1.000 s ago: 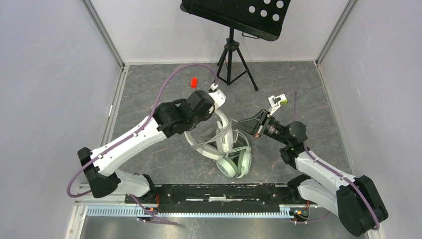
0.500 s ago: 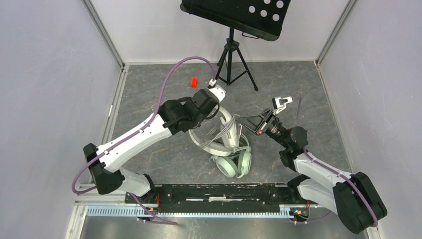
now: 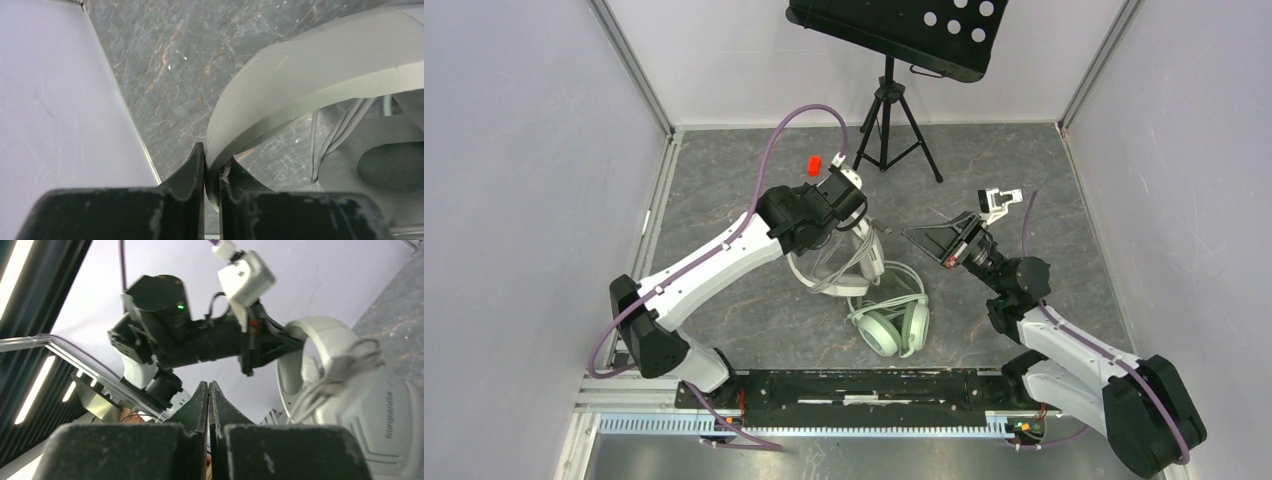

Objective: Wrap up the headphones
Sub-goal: Wrap the headphones cable around the headphones.

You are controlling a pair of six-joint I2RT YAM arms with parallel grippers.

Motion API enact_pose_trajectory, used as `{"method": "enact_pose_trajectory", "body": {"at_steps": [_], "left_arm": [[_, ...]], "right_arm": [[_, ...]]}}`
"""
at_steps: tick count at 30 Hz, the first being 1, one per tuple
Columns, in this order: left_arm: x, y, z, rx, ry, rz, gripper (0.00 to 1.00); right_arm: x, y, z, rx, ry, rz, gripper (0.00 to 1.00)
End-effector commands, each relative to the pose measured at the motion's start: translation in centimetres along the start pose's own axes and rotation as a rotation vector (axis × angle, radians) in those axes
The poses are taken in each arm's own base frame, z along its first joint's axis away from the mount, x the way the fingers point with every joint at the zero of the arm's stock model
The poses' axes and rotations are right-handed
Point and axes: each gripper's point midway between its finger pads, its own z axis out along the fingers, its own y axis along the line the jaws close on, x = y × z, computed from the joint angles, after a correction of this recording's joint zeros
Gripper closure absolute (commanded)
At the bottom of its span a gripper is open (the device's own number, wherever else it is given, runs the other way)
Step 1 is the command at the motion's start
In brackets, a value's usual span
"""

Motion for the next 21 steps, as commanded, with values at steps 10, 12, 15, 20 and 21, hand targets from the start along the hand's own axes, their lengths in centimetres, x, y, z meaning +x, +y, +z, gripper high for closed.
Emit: {"method": "enact_pose_trajectory", "body": {"at_steps": [10,12,15,20,21], "left_arm": [[-2.0,1.1,-0.9,-0.01,-0.07,-0.138,0.98],[-2.1,0.9,-0.9,0.007,-0.081,-0.119,0.98],[-2.4,0.5,-1.1,0.09,-0.102,-0.157,0.98],[-4.4,1.2,-2.4,0.234,-0.207,-0.324,0.98],[-5.1,1.6,-2.8,0.251,-0.241,-0.363,0.98]], "right_arm": [[-2.9,-3.4,2.3,0.259,0.086,-0.606,0.76],[-4.0,-4.2,2.0,0.311,0.099,-0.767,0.67],[-4.6,-4.5,1.6,0.32,0.135,-0.929,0.62],[-4.1,-2.7,0.9,0.237,0.142,-1.04,0.51],[-3.9,-2.1,0.7,0.203,0.139,-1.058,0.49]]}}
